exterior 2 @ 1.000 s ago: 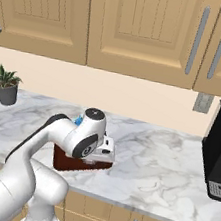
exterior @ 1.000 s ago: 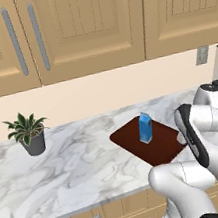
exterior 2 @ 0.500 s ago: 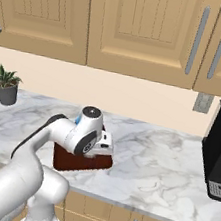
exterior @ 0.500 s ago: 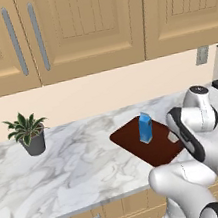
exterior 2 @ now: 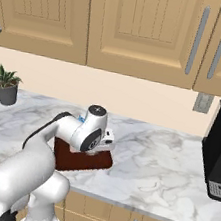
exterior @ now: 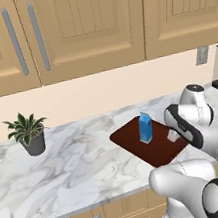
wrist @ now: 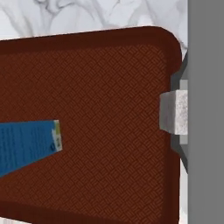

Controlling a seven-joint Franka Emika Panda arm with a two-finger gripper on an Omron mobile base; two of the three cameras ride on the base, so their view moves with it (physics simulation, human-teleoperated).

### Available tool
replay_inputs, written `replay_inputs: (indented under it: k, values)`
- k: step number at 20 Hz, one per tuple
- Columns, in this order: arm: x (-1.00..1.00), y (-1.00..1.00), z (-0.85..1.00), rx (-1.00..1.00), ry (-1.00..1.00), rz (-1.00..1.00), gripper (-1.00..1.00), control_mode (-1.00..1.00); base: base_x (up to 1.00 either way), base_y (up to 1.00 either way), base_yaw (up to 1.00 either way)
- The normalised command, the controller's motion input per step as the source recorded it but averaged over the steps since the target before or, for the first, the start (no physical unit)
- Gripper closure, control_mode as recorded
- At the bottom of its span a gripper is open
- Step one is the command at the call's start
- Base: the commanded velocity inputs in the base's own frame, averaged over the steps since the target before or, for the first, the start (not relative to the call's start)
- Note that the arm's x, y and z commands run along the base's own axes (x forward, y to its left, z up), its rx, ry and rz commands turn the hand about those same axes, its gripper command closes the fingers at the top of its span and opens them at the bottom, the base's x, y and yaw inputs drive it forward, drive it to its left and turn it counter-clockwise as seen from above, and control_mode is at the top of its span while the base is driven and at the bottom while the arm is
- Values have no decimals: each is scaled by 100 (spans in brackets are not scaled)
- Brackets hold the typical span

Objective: Take out the milk from the fridge and place it on the tray on the counter. Then take the sugar cube near the tray and place it in the tray.

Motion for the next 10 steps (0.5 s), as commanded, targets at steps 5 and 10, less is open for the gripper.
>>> replay_inputs:
  k: [5, 10]
  values:
    - [0, 0, -26, 0, 0, 15, 100, -100, 0, 0, 0]
    - [6, 1, -41, 0, -1, 7, 100, -100, 0, 0, 0]
